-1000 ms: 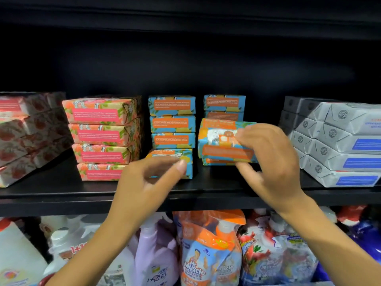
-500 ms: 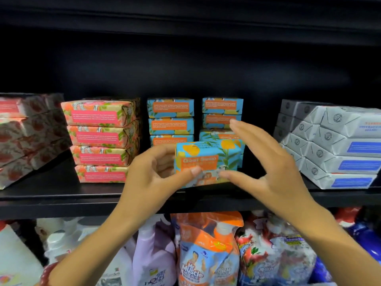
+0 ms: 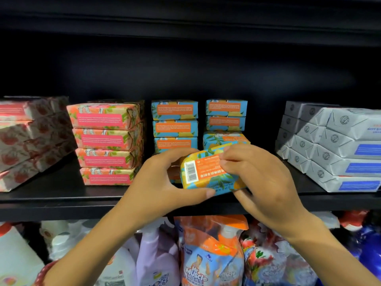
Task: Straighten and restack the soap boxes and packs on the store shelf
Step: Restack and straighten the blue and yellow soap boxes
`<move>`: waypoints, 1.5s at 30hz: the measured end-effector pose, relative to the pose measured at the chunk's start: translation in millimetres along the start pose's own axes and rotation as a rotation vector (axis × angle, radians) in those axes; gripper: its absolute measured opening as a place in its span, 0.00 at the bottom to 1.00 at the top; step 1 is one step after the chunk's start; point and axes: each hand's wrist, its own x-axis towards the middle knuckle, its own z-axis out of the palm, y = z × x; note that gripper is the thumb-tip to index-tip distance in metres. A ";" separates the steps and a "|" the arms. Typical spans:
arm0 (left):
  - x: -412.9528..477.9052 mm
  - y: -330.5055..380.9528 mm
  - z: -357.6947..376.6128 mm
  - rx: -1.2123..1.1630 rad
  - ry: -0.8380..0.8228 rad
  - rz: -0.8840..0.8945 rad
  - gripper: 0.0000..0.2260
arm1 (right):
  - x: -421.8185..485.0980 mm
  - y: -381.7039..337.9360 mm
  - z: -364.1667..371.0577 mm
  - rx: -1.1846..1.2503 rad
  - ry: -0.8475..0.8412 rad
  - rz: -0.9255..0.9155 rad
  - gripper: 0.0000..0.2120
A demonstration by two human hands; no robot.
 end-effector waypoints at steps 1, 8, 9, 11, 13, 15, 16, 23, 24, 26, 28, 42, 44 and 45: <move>-0.4 -0.1 0.0 0.022 0.000 0.014 0.31 | -1.1 0.1 0.4 -0.004 -0.011 -0.006 0.12; -0.8 -4.1 -0.2 0.334 0.140 0.379 0.28 | 5.9 0.3 -14.0 0.261 -0.231 0.404 0.37; -0.4 -4.6 0.7 0.342 0.148 0.418 0.27 | 8.3 -0.4 -15.0 0.323 -0.235 0.476 0.38; -0.5 -7.0 3.2 0.335 0.155 0.493 0.24 | 12.2 -1.5 -15.2 0.415 -0.252 0.575 0.36; -0.9 -10.0 5.9 0.358 0.154 0.558 0.23 | 14.6 -2.5 -13.1 0.414 -0.277 0.583 0.31; -1.2 -12.4 5.9 0.375 0.152 0.568 0.23 | 15.8 -5.0 -11.4 0.414 -0.236 0.589 0.26; -1.9 -12.6 4.5 0.363 0.149 0.545 0.23 | 15.6 -6.7 -11.2 0.436 -0.198 0.588 0.24; -7.6 -0.9 -10.2 -0.017 0.059 0.072 0.26 | 6.5 -14.1 2.3 0.308 0.084 0.200 0.19; -7.4 -1.0 -11.3 -0.036 0.032 0.028 0.28 | 5.4 -13.8 5.1 0.303 0.100 0.170 0.21; -7.2 -1.0 -12.1 -0.019 0.037 0.024 0.28 | 4.0 -12.4 10.0 0.305 0.091 0.150 0.25; -8.1 -0.4 -13.0 0.022 0.093 0.054 0.27 | 2.6 -10.4 12.9 0.305 0.047 0.177 0.23; -0.2 -20.2 -5.3 0.308 0.412 0.006 0.30 | -29.6 -1.4 10.0 0.161 -0.574 0.567 0.33; -0.1 -21.5 -2.6 0.316 0.422 0.019 0.30 | -31.4 0.4 9.7 0.164 -0.580 0.551 0.30; -0.2 -21.7 -1.8 0.342 0.434 0.045 0.28 | -31.9 1.1 9.6 0.166 -0.581 0.543 0.30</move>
